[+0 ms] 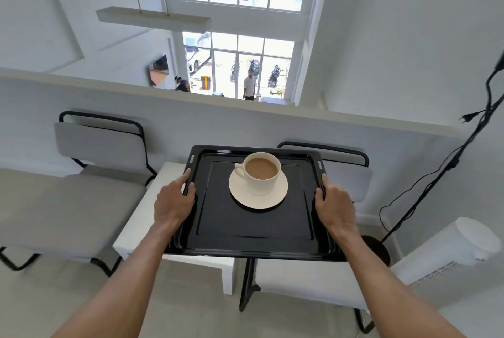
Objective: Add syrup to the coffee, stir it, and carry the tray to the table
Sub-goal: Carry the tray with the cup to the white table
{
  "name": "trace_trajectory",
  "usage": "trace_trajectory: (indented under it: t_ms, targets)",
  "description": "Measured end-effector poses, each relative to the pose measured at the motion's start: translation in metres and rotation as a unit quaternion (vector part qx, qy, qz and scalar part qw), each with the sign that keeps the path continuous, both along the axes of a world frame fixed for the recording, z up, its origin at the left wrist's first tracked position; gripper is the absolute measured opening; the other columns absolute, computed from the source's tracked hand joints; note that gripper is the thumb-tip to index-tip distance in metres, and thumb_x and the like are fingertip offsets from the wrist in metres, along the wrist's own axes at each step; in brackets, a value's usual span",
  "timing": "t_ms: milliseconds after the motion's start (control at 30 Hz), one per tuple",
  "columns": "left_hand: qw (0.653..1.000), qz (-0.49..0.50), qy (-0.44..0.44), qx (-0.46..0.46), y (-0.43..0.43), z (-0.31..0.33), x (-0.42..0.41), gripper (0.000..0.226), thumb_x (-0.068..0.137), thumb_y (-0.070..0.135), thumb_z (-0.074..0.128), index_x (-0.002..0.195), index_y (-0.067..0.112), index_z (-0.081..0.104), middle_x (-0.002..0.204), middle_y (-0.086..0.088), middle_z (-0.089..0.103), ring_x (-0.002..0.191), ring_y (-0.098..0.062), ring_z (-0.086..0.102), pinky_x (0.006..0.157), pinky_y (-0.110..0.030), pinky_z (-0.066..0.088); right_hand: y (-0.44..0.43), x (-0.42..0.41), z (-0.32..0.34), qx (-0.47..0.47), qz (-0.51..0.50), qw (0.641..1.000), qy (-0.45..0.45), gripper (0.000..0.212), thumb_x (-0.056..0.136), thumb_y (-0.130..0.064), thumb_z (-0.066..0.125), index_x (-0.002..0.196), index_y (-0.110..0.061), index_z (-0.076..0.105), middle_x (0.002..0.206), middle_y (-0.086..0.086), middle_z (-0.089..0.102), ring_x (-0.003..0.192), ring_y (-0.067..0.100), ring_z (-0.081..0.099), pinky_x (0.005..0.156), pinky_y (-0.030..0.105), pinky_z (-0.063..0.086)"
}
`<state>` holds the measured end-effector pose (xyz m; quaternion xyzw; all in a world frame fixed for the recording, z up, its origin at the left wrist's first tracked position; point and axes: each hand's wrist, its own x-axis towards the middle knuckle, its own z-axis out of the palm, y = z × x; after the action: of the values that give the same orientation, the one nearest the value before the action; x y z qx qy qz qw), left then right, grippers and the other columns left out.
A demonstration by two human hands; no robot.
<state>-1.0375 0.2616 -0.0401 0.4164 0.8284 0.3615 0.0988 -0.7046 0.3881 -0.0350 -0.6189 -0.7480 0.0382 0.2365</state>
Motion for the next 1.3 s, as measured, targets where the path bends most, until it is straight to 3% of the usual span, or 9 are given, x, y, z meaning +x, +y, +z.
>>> trace_trajectory:
  t_ms: [400,733,1033,1300]
  targets:
    - [0.999,0.016,0.027,-0.012,0.043,-0.01,-0.11,0.046,0.099,0.027,0.054,0.145,0.023,0.056,0.114,-0.018,0.076,0.11,-0.039,0.067,0.091,-0.044,0.053,0.05,-0.113,-0.017,-0.028,0.018,0.999,0.011,0.043,0.102,-0.021,0.05,0.143,-0.007,0.053,0.091,0.022,0.072,0.087,0.039,0.071,0.072,0.046,0.058]
    - [1.0,-0.014,0.007,-0.02,0.088,-0.033,-0.21,0.046,0.099,0.028,0.054,0.145,0.023,0.055,0.121,-0.014,0.075,0.111,-0.038,0.069,0.092,-0.047,0.056,0.074,-0.209,-0.039,-0.048,-0.021,0.999,0.014,0.045,0.103,-0.024,0.049,0.146,-0.011,0.051,0.087,0.017,0.072,0.082,0.035,0.071,0.069,0.048,0.062]
    - [0.999,-0.044,-0.008,-0.019,0.139,-0.059,-0.301,0.046,0.099,0.025,0.054,0.145,0.021,0.055,0.079,-0.014,0.077,0.071,-0.032,0.068,0.075,-0.042,0.057,0.102,-0.293,-0.068,-0.055,-0.056,0.996,0.035,0.046,0.103,-0.022,0.051,0.148,-0.011,0.05,0.089,0.019,0.071,0.079,0.035,0.071,0.067,0.044,0.06]
    - [0.999,-0.03,-0.024,-0.026,0.172,-0.105,-0.346,0.047,0.099,0.028,0.055,0.146,0.026,0.054,0.089,-0.007,0.08,0.068,-0.028,0.07,0.073,-0.045,0.062,0.14,-0.342,-0.112,-0.07,-0.062,0.994,0.057,0.047,0.102,-0.022,0.052,0.148,-0.013,0.05,0.093,0.016,0.072,0.082,0.031,0.07,0.069,0.041,0.06]
